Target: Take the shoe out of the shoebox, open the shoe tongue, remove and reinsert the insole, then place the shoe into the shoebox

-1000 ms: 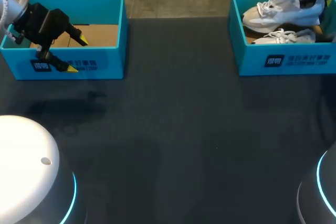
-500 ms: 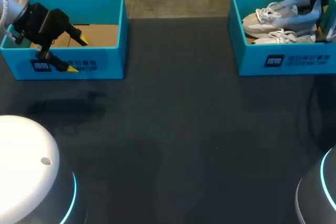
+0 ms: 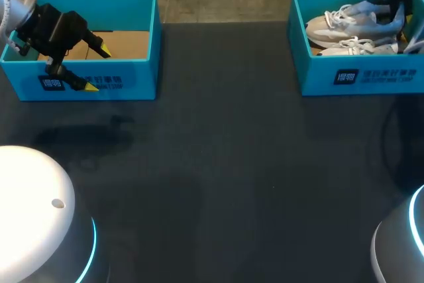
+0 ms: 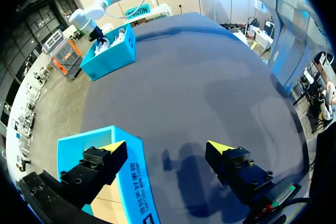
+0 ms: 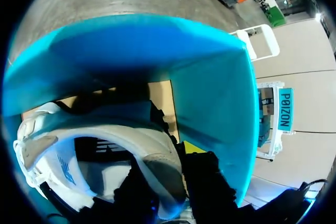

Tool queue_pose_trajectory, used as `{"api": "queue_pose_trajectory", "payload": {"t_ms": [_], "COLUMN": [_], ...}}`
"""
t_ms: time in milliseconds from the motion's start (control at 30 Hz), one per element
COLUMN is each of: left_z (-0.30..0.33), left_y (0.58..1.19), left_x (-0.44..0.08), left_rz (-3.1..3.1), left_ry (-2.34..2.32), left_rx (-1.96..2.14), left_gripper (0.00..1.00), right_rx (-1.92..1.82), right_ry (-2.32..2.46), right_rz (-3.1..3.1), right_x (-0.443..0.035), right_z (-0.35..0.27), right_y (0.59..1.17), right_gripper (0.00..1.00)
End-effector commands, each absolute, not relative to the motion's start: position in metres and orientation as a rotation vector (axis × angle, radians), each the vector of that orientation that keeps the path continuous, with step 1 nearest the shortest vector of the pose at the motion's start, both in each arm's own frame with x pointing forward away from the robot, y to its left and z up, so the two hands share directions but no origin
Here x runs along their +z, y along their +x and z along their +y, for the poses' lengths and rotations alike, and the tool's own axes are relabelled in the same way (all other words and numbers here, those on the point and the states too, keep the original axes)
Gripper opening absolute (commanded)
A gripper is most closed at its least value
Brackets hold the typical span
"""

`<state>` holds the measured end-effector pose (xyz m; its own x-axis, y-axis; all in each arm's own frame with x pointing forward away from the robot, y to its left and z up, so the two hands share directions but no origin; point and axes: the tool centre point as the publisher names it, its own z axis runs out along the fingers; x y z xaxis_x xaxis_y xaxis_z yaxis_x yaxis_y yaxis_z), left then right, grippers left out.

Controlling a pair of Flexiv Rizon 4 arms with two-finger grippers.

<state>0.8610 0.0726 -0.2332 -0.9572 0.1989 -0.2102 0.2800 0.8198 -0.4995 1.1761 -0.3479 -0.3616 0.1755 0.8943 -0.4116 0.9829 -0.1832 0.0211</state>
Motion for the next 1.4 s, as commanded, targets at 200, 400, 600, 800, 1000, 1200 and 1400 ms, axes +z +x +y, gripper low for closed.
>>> {"api": "queue_pose_trajectory", "payload": {"t_ms": [200, 400, 600, 800, 1000, 1200, 1400], "left_z": [0.072, 0.072, 0.072, 0.072, 0.072, 0.072, 0.072], "left_y": [0.862, 0.862, 0.862, 0.862, 0.862, 0.862, 0.862], "left_x": [-0.233, -0.233, -0.233, -0.233, -0.233, -0.233, -0.233], "left_rz": [2.857, 2.857, 2.857, 2.857, 2.857, 2.857, 2.857], "left_ry": [0.379, 0.379, 0.379, 0.379, 0.379, 0.379, 0.379], "left_rx": [-0.812, -0.812, -0.812, -0.812, -0.812, -0.812, -0.812], "left_gripper": [1.00, 1.00, 1.00, 1.00, 1.00, 1.00, 1.00], "right_rx": [-0.450, -0.402, -0.339, -0.269, -0.119, -0.063, -0.063], "right_ry": [2.198, 2.178, 2.114, 2.096, 2.062, 2.044, 2.044], "right_rz": [1.790, 1.840, 1.931, 1.996, 2.060, 2.113, 2.113], "right_x": [-0.352, -0.332, -0.313, -0.292, -0.265, -0.258, -0.258], "right_z": [-0.345, -0.336, -0.321, -0.311, -0.298, -0.293, -0.293], "right_y": [1.182, 1.171, 1.152, 1.130, 1.110, 1.104, 1.104], "right_gripper": [1.00, 1.00, 1.00, 1.00, 1.00, 1.00, 1.00]}}
